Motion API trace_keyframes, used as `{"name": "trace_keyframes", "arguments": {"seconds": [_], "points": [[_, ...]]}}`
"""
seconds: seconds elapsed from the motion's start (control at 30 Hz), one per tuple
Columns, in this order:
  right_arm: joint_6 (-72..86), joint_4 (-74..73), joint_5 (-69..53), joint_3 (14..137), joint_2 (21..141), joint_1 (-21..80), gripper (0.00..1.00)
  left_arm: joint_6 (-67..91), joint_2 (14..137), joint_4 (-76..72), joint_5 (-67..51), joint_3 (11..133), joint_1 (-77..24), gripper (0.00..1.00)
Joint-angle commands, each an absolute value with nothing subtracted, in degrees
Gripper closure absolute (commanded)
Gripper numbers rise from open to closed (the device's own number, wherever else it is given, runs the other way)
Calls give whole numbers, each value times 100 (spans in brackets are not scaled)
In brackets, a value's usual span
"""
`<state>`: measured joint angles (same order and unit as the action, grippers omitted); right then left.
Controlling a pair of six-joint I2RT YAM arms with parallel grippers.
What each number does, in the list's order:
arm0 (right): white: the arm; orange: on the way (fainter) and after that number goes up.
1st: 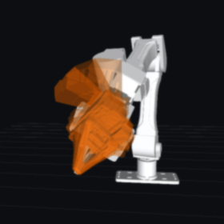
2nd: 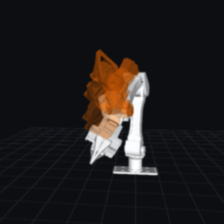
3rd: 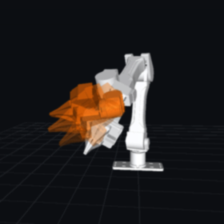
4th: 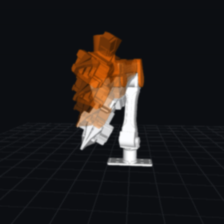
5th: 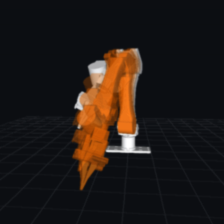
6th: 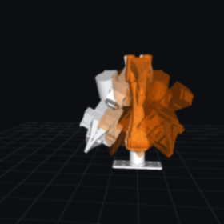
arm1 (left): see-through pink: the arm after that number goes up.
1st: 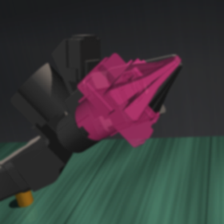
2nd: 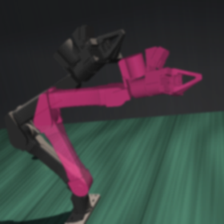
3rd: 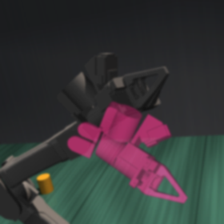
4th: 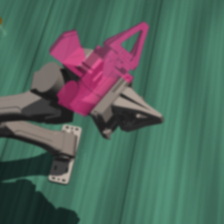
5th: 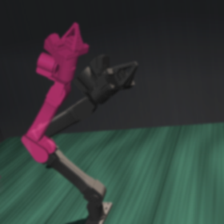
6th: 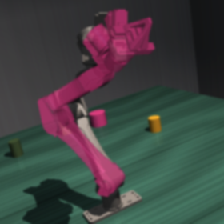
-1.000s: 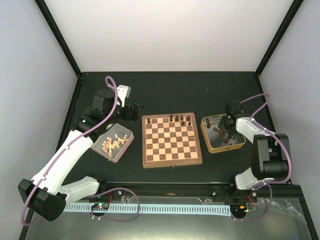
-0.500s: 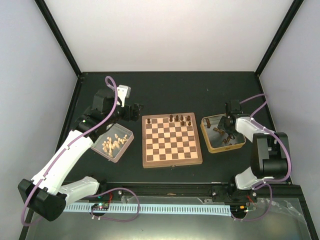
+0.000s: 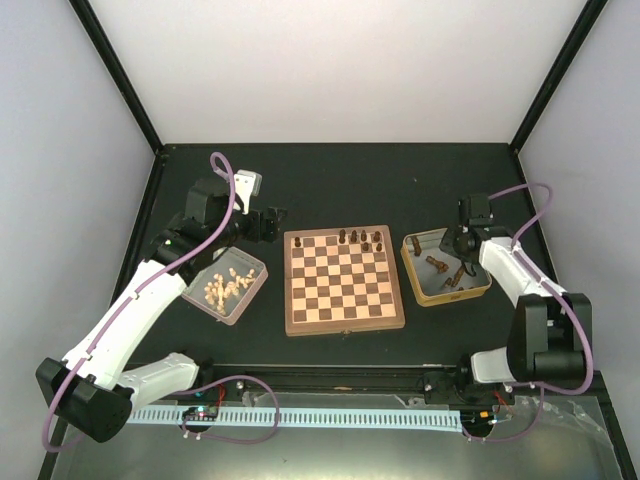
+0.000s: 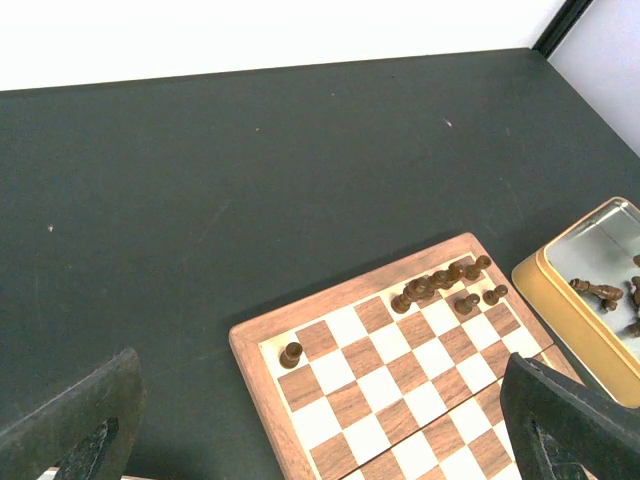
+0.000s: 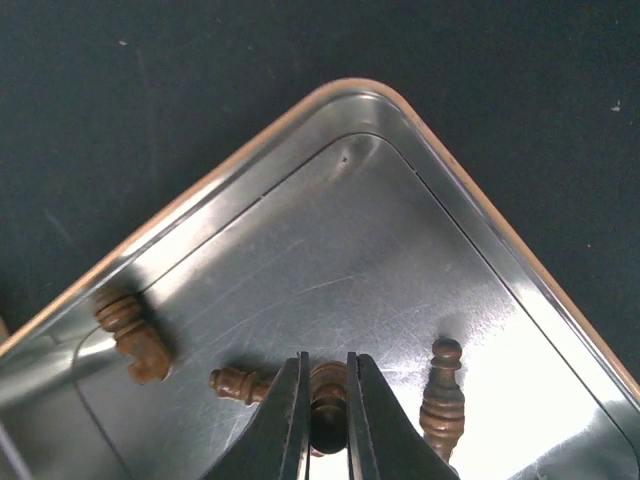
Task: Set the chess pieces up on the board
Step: Pick up the chess piece from the storage box, then place the chess piece on the chessboard.
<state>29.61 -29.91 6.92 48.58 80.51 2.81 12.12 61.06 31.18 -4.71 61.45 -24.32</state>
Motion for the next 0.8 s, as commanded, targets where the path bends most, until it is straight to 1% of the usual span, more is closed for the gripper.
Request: {"name": "trace_keyframes", "arguments": {"seconds": [0.0,0.17,0.3,0.57,0.77], "points": [[2849,-3282,498,5110,7759,314,97,1159,6023,2970,-472,6157,-2382,1],[2780,-3634,297,5483,7647,767,97,1169,6021,2962,-483,6161,-2382,1],[2772,-3829,259,5811,7790,1471,96,1169,6011,2962,-470,6153,-2382,1],[2804,-4000,201,6632,8771,2931,96,1167,5978,2960,-448,6152,-2382,1],[2794,-4074,318,7358,9634,3459,95,1169,5964,2956,-439,6144,-2382,1]]}}
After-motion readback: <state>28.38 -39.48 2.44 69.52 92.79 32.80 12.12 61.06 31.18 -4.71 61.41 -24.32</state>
